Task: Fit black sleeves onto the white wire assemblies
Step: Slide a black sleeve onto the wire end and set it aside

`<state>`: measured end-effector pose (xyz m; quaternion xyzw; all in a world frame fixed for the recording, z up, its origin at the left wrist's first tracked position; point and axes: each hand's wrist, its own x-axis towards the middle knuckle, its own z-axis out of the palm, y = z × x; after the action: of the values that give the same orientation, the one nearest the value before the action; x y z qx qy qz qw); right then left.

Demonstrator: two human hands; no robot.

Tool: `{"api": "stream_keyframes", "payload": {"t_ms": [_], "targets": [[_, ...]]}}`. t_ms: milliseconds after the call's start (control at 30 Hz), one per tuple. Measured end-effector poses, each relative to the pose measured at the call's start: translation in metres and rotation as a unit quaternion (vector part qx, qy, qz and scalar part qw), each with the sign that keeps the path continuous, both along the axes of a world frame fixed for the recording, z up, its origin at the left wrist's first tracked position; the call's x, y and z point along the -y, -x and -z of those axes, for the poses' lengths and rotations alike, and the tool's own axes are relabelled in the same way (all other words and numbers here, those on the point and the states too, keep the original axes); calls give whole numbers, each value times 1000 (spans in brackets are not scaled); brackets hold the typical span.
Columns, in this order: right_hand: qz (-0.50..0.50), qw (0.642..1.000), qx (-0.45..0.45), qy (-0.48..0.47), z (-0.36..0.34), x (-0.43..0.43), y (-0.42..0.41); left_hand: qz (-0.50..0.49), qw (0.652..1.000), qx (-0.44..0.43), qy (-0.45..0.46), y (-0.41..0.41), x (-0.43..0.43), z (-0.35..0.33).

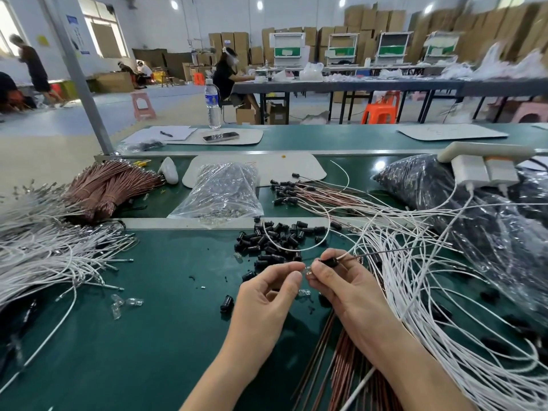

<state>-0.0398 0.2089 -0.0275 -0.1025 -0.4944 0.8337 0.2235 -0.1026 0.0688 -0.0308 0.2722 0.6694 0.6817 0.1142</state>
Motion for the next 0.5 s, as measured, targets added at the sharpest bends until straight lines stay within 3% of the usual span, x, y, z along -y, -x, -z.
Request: {"api": "stream_keyframes", "payload": {"t_ms": [233, 500], "targets": [[-1, 1000, 3, 5, 0, 0, 1, -12, 999, -29, 13, -2, -2, 1], [-6, 1000, 5, 27, 1, 1, 2, -50, 990, -122, 50, -4, -5, 6]]}}
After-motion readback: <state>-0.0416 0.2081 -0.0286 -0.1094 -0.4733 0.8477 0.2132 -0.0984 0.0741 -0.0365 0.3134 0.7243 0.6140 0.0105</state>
